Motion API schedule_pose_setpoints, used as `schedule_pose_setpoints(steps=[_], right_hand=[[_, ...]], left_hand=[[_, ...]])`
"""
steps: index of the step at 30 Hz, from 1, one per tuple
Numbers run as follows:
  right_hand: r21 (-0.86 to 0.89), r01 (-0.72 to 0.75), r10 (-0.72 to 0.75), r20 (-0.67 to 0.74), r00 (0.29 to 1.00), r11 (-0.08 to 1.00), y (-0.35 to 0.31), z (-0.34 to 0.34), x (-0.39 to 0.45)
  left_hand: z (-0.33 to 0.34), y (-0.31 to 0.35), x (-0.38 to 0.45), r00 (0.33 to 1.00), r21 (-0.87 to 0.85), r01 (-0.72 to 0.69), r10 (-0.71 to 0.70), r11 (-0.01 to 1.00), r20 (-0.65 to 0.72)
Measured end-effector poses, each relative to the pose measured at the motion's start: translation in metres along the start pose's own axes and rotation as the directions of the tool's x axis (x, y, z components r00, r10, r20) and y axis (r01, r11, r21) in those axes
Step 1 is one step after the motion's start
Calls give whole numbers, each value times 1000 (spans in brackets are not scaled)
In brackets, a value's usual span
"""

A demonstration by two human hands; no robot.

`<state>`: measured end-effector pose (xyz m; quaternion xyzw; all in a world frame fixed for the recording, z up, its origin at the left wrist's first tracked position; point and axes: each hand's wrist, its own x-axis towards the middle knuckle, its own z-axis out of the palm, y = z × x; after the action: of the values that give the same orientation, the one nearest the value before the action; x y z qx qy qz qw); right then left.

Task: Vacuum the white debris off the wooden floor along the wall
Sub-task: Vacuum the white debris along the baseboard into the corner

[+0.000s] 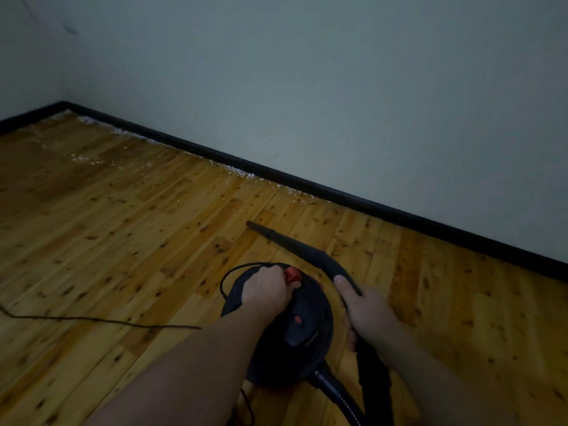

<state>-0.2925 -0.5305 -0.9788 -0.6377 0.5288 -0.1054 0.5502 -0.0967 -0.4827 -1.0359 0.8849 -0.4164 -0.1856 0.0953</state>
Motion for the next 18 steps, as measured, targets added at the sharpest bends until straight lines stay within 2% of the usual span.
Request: schedule_pose_setpoints(steps=[6,18], right_hand=[[4,78,-78,44,996,997,-9,18,-5],[20,-1,-1,84,996,1000,-54,54,57]], left_hand=[[-10,-5,-4,1000,3,27,-27,1000,12],[-29,-42,40,999,25,44,-43,999,-22]])
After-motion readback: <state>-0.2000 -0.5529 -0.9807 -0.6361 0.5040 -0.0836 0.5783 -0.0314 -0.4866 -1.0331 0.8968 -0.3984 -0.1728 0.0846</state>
